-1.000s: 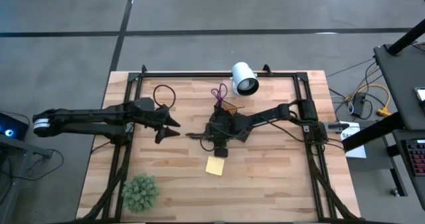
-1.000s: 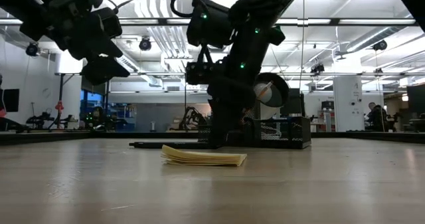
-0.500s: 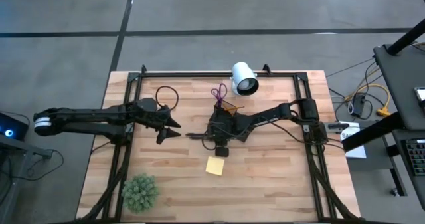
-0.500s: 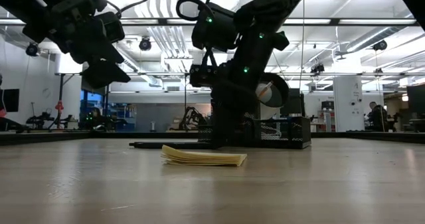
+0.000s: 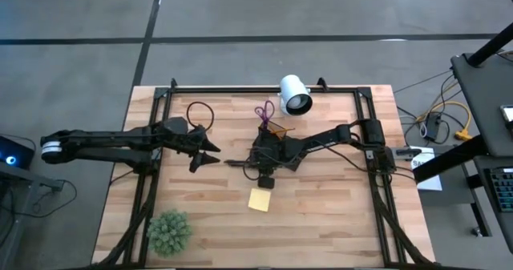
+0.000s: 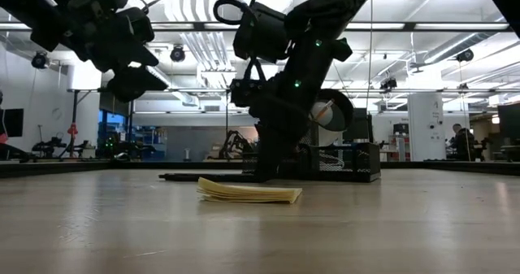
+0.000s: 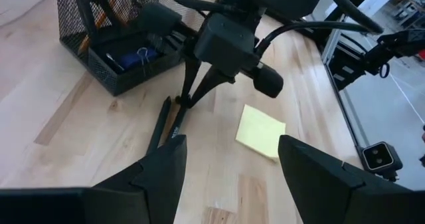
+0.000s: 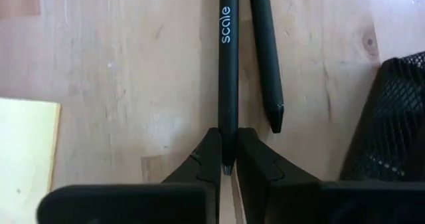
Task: Pick and place office supplies into organizer
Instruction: Put the bottom black pen into the black mesh organizer
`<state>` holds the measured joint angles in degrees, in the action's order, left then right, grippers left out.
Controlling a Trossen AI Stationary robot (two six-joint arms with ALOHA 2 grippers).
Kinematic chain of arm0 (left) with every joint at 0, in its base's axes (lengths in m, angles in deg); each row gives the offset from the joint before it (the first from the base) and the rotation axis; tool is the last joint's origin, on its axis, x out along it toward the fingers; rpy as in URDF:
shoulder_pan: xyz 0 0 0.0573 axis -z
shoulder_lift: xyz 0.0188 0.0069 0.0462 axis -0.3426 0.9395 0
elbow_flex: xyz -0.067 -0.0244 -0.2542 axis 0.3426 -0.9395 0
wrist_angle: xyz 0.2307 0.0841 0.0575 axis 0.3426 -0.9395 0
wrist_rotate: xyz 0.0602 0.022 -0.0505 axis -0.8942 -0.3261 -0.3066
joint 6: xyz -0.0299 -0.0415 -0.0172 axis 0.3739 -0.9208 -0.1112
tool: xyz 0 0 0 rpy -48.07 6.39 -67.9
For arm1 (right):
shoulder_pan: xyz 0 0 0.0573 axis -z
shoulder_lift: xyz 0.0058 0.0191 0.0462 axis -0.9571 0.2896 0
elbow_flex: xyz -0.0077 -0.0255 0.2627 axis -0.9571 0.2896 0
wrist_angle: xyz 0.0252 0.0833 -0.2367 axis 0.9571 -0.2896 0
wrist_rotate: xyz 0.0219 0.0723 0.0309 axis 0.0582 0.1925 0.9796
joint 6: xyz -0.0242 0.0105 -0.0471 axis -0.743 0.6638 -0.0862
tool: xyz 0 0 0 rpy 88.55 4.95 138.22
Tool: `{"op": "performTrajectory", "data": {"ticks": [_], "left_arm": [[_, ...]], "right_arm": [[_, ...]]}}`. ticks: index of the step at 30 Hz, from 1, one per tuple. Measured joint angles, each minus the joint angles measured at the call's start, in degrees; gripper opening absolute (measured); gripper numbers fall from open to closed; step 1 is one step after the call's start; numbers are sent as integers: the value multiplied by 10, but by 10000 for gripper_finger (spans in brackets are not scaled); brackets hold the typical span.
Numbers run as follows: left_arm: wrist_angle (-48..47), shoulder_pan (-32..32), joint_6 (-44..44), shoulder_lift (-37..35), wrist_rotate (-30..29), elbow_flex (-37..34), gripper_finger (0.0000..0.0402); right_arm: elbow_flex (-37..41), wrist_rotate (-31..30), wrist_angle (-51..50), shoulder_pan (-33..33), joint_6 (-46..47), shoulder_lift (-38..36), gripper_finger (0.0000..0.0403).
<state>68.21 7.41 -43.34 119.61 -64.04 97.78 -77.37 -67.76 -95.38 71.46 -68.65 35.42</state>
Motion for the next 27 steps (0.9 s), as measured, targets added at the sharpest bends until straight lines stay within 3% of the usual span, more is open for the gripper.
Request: {"op": "performTrajectory", "data": {"ticks": [4, 18, 27], "left_arm": [[2, 0, 0, -10, 0, 0, 223], [60, -2, 45, -65, -51, 18, 223], [60, -2, 196, -25, -45, 18, 223]], "right_arm": [[-9, -15, -5, -12, 29, -17, 15], [-15, -194, -48, -64, 164, -133, 13], [-22, -225, -81, -90, 160, -144, 13]]}}
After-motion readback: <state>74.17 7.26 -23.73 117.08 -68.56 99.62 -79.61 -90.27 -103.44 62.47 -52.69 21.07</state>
